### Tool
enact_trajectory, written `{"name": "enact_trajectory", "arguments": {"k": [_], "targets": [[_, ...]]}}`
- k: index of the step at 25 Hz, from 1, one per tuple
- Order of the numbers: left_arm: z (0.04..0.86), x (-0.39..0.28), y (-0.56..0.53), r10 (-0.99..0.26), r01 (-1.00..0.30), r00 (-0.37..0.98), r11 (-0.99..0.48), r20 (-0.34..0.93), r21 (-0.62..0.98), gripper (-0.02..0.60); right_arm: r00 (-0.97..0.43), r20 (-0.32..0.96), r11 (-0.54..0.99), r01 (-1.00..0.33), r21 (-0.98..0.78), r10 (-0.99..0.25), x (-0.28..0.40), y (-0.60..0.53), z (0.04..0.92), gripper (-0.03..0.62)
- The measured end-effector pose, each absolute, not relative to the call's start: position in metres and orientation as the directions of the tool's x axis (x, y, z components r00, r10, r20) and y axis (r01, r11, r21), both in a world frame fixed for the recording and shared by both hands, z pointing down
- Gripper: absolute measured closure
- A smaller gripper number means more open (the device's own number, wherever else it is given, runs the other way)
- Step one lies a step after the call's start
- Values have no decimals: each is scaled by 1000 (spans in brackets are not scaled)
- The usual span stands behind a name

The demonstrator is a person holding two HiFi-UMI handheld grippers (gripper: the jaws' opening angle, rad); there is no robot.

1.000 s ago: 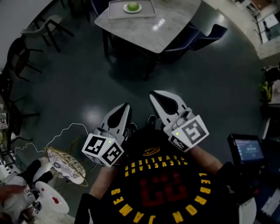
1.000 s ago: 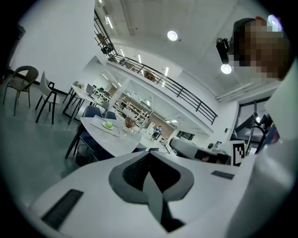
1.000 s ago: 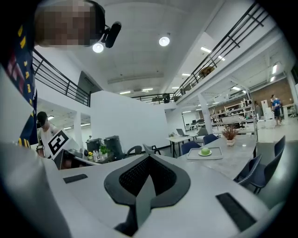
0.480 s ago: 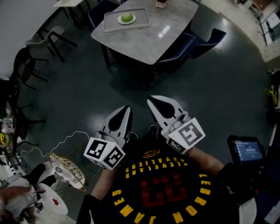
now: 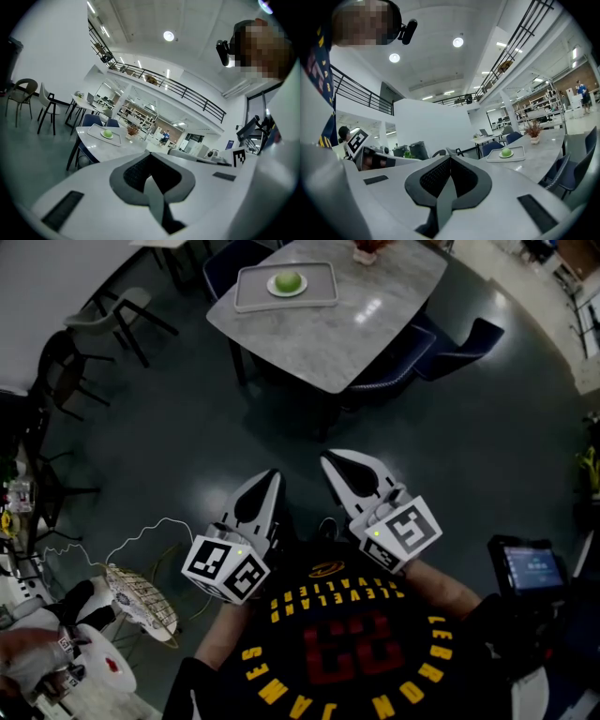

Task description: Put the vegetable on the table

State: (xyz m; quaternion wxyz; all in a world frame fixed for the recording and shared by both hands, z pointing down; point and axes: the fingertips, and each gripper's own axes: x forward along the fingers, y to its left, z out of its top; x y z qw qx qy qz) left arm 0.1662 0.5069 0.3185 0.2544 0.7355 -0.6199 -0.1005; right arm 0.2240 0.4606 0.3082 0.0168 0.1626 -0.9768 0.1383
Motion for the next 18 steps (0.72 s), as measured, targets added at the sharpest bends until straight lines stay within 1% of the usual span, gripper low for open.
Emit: {"name": "enact_trajectory", "arguments": {"k": [4, 8, 14, 18], "targets": [[328, 136, 479, -960, -854, 225, -113, 165, 508, 581, -939, 96, 897, -343, -278, -330, 195, 433, 317, 589], [323, 85, 443, -957, -848, 243, -129, 160, 515, 581, -929, 107, 887, -370, -278, -354, 149, 397, 313, 589], [304, 21, 402, -943, -845, 310, -213, 124, 491, 581, -906, 118, 869, -423, -258, -406, 82, 360, 298, 589], [306, -7, 386, -925, -833, 359, -259, 121, 488, 581, -886, 133, 850, -464, -249, -445, 52, 347, 295, 589]]}}
